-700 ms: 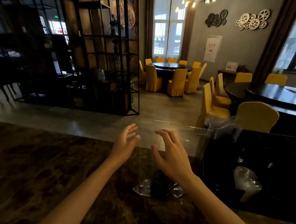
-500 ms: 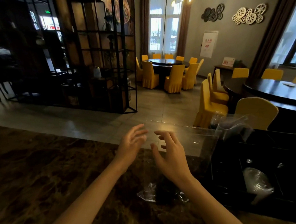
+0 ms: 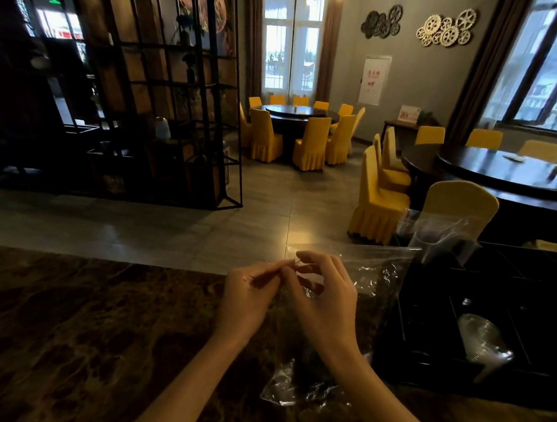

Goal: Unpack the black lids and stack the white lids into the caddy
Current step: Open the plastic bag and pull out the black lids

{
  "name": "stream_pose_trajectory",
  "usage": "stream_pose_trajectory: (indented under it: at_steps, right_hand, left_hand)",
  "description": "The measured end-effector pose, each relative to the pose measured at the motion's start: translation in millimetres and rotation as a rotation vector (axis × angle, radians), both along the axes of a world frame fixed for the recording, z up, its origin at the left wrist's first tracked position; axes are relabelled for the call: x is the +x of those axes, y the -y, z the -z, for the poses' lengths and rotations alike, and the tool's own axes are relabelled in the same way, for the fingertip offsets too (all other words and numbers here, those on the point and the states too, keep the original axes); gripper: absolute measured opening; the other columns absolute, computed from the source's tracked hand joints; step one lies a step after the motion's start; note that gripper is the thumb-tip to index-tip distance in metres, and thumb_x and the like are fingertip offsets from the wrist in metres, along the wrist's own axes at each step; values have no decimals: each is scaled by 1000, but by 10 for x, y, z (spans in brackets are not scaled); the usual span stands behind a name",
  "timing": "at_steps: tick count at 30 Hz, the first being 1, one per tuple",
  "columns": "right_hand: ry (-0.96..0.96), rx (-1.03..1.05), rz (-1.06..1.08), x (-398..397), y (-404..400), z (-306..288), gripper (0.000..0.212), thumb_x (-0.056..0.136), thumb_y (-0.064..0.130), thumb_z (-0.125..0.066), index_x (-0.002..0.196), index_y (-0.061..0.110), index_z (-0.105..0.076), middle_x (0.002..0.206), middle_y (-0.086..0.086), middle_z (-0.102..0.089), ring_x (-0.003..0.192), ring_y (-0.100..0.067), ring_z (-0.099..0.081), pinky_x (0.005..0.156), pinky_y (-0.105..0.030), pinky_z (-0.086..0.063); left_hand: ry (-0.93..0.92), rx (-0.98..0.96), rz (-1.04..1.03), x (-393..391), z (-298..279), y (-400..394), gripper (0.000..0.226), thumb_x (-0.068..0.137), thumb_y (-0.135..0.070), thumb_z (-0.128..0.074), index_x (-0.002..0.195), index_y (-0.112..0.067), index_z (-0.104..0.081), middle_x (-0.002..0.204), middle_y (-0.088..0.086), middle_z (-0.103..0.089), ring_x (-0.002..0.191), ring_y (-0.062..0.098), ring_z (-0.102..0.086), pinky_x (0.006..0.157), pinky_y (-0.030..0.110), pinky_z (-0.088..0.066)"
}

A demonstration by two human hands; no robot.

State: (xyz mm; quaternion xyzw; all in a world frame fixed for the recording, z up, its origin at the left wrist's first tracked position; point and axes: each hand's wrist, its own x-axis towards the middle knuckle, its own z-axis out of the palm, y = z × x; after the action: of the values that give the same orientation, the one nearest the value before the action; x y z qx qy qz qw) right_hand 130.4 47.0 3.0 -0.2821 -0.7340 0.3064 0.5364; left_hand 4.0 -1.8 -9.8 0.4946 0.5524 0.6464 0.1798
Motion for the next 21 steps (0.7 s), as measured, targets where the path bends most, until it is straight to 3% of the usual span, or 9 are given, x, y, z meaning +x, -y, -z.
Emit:
stream_pose_trajectory:
  at_steps: [4, 9, 15, 21]
  right_hand:
    - [-1, 54, 36, 88, 67, -26, 27, 85, 15, -83, 109, 22, -72, 108, 9, -67, 98, -2, -68, 80, -17, -60]
    - [11, 139, 72, 182, 204, -16, 29, 83, 9, -84, 111, 15, -76, 106, 11, -70, 100, 8, -67, 79, -7, -54]
    - [23, 215, 119, 298, 401, 20, 23, 85, 5, -81, 107, 11, -80, 105, 8, -74, 94, 1, -73, 80, -12, -59]
    - [87, 265, 122, 399, 572, 14, 18, 90, 5, -77, 108, 8, -75, 108, 9, -68, 92, -5, -71, 81, -16, -60]
  left_hand:
    - [-17, 0, 18, 23, -27, 86, 38, 91, -5, -67, 108, -38, -74, 107, -19, -76, 103, 3, -71, 85, 21, -58]
    - [-24, 17, 74, 73, -65, 246, 42, 90, -1, -67, 109, -38, -74, 107, -17, -77, 104, 5, -72, 84, 19, -57]
    - [6, 13, 57, 177, -91, 432, 28, 81, -28, -71, 100, -47, -76, 99, -21, -77, 96, 3, -73, 79, 17, -58]
    - [-37, -3, 36, 263, -108, 546, 21, 81, -21, -75, 99, -32, -77, 96, -19, -77, 92, 1, -73, 80, 19, -59]
